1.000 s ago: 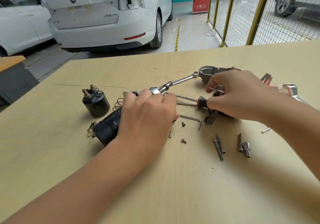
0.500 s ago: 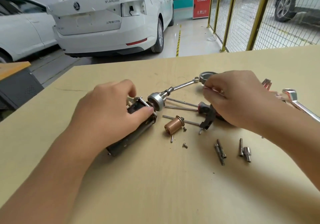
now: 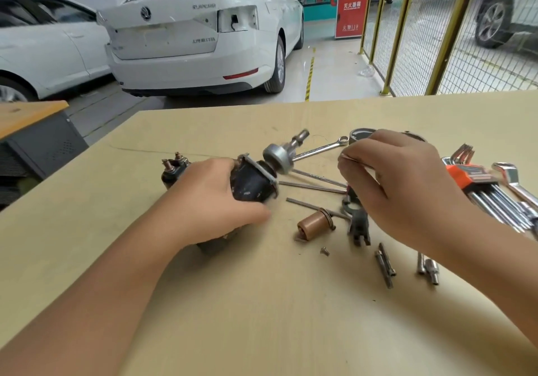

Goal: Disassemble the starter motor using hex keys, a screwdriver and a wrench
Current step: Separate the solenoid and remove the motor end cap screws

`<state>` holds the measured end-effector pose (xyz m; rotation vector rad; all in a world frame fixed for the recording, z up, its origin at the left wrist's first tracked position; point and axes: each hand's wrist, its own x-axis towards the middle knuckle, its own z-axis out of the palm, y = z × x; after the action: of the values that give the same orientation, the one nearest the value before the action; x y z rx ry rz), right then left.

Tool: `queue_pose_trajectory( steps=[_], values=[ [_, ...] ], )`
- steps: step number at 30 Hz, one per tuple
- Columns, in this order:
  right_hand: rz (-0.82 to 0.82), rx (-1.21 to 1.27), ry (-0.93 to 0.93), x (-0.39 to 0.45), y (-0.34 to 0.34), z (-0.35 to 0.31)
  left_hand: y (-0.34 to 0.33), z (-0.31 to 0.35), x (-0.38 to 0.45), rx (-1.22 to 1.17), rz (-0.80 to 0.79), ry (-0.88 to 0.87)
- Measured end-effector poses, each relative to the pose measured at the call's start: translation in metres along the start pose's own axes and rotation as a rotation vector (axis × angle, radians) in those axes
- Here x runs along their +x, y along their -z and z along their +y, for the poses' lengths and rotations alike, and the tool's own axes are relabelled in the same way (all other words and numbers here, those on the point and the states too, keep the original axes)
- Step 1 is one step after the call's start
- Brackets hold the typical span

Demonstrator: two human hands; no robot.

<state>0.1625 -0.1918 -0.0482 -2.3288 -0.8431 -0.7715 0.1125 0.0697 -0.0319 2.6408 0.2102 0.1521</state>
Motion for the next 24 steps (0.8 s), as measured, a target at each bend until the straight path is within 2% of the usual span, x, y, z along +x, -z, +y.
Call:
queue_pose_trajectory(
  steps=[2, 4, 8, 11, 14, 16, 19, 24],
  values=[
    [0.015, 0.031, 0.039, 0.0, 0.0, 0.0, 0.002, 0.003, 0.001, -0.312, 0.008, 0.005],
    [0.005, 0.075, 0.067, -0.001, 0.0, -0.001, 0.003, 0.006, 0.0, -0.712, -0.059, 0.023],
    [-0.021, 0.157, 0.125, -0.003, -0.002, -0.004, 0.004, 0.018, -0.008, -1.454, -0.332, 0.112],
    [-0.012, 0.212, 0.148, -0.005, -0.002, -0.009, 0.005, 0.027, -0.011, -1.838, -0.479, 0.248],
    [0.003, 0.259, 0.167, -0.01, -0.004, -0.019, 0.003, 0.03, -0.012, -2.067, -0.578, 0.363],
    [-0.017, 0.289, 0.195, -0.013, -0.005, -0.026, 0.0, 0.028, -0.012, -2.158, -0.589, 0.42],
    [-0.026, 0.318, 0.233, -0.018, -0.006, -0.034, -0.005, 0.023, -0.009, -2.187, -0.58, 0.448],
    [0.105, 0.27, 0.164, -0.019, -0.008, -0.035, -0.012, 0.019, -0.003, -2.145, -0.578, 0.422]
  ],
)
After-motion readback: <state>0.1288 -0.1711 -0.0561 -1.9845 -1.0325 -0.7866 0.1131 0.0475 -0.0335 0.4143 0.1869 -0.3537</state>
